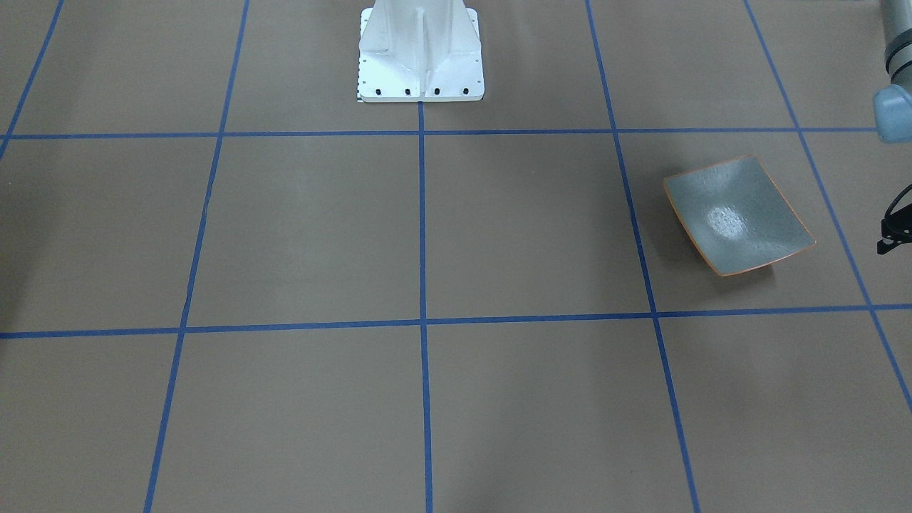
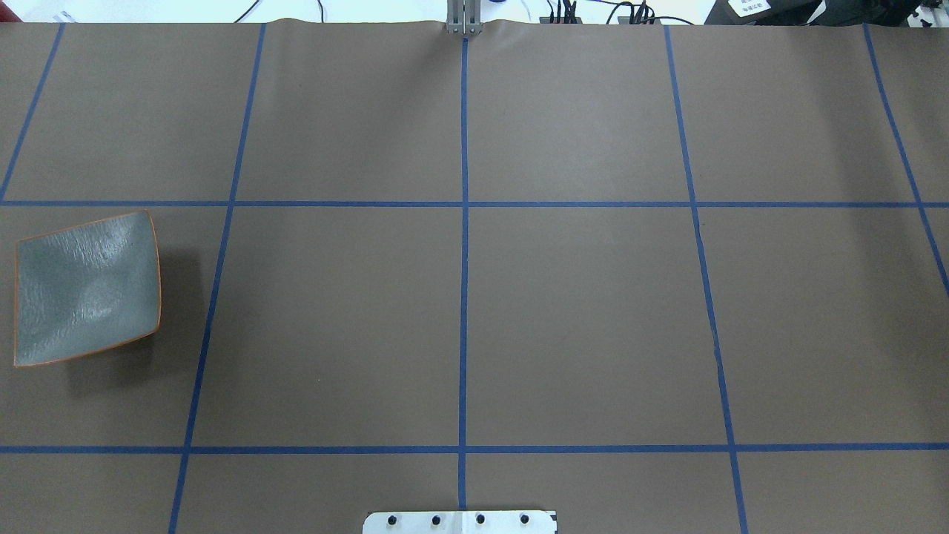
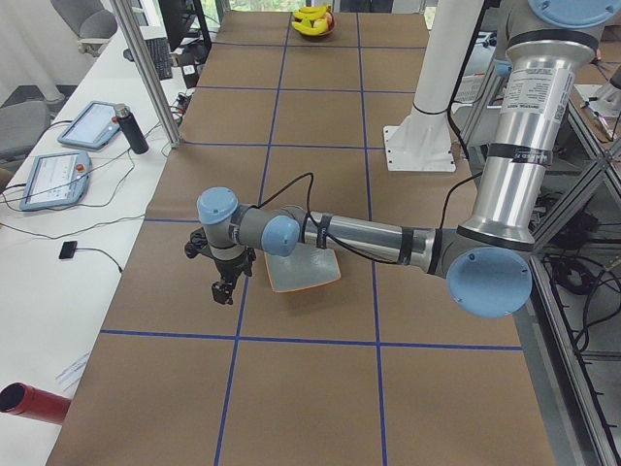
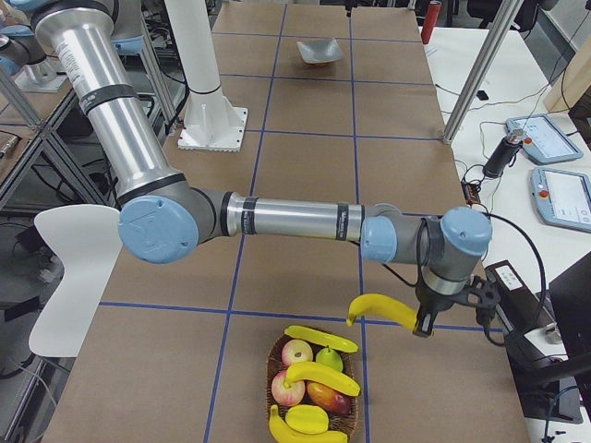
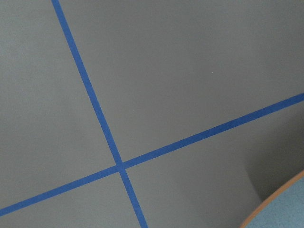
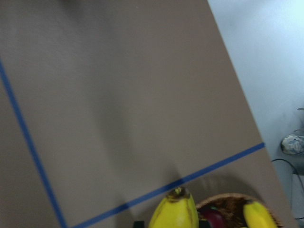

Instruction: Transfer all bananas from basket to plate

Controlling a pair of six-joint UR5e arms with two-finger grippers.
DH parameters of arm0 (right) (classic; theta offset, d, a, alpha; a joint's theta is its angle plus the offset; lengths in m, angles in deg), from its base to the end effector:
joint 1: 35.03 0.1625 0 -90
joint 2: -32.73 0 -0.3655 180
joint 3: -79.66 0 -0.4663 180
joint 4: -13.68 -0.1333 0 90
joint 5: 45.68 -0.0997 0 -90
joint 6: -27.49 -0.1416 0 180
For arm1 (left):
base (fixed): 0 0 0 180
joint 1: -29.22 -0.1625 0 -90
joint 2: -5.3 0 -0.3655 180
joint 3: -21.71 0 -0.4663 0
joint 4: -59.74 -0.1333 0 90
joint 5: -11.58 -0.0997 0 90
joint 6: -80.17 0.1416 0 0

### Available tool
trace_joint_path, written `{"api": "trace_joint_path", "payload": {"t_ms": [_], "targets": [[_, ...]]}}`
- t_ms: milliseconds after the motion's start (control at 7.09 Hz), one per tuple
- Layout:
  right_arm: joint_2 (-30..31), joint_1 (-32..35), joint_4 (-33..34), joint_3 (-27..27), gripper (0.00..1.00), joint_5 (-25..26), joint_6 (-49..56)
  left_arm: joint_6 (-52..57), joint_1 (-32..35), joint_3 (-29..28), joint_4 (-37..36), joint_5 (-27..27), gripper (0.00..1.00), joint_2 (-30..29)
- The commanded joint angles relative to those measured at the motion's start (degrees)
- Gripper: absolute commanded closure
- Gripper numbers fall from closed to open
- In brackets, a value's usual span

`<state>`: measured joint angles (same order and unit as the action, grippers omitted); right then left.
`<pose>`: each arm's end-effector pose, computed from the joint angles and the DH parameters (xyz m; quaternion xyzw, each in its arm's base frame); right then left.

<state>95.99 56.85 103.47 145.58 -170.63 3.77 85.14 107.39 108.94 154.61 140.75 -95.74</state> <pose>0.0763 -0.7335 0.5782 -0.0334 -0.2993 0.2039 0.9315 0.0910 -0.6486 0.5384 0.0877 0.3389 0.1747 0.9203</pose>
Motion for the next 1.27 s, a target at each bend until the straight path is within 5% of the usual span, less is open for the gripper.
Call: {"api": "trace_joint_path", "payload": {"t_ms": [0,564,1128], "targets": [[-2.5,-9.0,0.2,8.3,1.0,-2.0,-17.2,-4.8,-0.5,0.3,0.3,0.1,0.0,-1.4],[-7.4,-27.2,0.5,22.5,1.0,-1.6,-47.3,-9.5,-1.3,0.1,-0.2,0.2,0.0,-6.7],[-18.9,-37.4,0.6,27.1,1.0,-2.1,-72.0,-46.5,-11.3,8.3,0.7,3.8,0.0,-13.8]]}}
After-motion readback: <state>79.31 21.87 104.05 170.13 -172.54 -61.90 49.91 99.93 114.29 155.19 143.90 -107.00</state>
